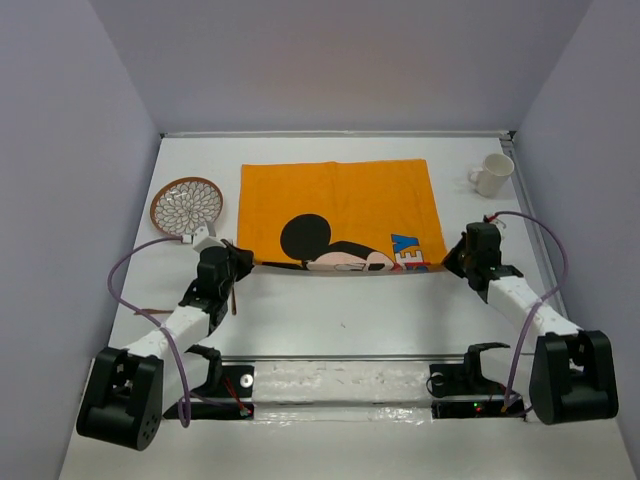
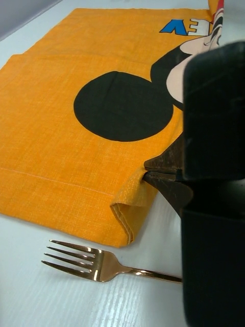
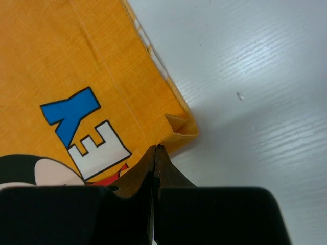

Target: Set the dinner table for one person

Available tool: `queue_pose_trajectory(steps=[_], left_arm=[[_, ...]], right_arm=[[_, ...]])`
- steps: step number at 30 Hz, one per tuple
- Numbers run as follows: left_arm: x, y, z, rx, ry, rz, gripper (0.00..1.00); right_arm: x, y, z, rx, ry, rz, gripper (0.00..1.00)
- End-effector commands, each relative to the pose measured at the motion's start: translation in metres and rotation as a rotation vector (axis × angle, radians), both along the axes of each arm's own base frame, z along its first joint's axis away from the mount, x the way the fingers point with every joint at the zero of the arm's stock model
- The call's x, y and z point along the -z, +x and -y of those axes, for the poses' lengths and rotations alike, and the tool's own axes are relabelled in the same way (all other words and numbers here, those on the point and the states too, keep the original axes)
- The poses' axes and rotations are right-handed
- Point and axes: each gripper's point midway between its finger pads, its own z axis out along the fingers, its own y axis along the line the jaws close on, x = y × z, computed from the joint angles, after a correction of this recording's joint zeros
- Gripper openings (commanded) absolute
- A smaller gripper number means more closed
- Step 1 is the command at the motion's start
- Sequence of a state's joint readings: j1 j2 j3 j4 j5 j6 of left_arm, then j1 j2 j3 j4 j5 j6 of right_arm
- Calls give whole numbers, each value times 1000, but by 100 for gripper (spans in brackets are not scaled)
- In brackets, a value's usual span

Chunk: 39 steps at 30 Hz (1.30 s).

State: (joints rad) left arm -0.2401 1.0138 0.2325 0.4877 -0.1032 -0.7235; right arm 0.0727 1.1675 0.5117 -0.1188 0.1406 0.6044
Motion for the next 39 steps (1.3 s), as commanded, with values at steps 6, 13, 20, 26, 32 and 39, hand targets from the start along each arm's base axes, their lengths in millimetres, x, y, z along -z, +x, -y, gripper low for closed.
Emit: queue_pose_trajectory(steps=[6,13,20,26,32,39], left_arm=[[-4,-13,7,45,-52,65,0],[-12,-22,8,52,-82,82,0],[-10,-26,9,60,-88,70,4],[-34,-27,7,48,-106,118,58],[-101,-25,0,20,-110,259,99],[-151,-17,-27,-103,-5,316,99]], right_arm=[[-15,-21,-2,24,66,36,0],[-13,-46,-6,48,119,47,0],[-30,-56,-5,83,147,99,0],[-43,-57,-11,28,152,130,67],[-84,-46,-7,-19,92,230,77],[-104,-19,-70,-298,248,319,77]])
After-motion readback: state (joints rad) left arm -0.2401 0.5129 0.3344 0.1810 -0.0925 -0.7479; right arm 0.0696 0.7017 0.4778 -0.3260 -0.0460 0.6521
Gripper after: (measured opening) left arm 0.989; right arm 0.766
